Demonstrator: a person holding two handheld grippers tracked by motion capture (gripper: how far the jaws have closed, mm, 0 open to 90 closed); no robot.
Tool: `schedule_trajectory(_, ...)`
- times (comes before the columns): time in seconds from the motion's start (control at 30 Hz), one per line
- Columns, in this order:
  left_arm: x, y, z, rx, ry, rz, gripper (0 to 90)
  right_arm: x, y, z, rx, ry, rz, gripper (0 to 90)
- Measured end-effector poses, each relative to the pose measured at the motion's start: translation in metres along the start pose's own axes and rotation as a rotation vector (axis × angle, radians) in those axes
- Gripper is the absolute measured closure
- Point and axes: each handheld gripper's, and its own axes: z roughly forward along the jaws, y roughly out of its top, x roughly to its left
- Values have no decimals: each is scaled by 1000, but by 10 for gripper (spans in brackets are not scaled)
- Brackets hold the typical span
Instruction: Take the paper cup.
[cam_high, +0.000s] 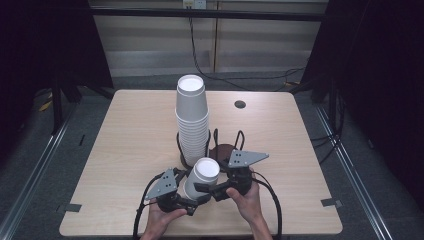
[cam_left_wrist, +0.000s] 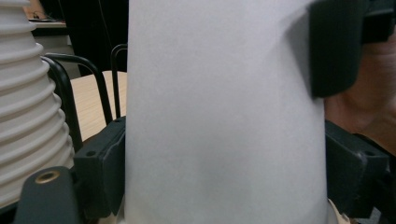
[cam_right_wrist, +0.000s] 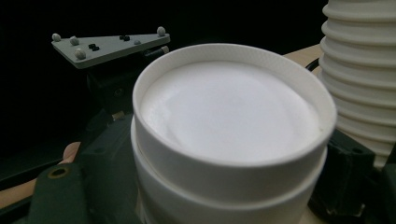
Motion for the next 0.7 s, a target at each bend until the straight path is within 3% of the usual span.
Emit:
schedule_trajectory(0.07,0,0,0,14,0,6,160,-1,1,-1,-17,-5,-2,138)
schedule_trajectory(0.2,0,-1,0,27,-3,5,162,-1,3,-3,-32,-8,0,130)
schedule_trajectory(0.5,5,-2,-4,85,-18,0,164,-3,-1,-3,-25,-17,-4,129)
schedule_trajectory(0.7,13,-1,-13,120,-3,-2,165,-5,-8,-7,-15,-14,10,129)
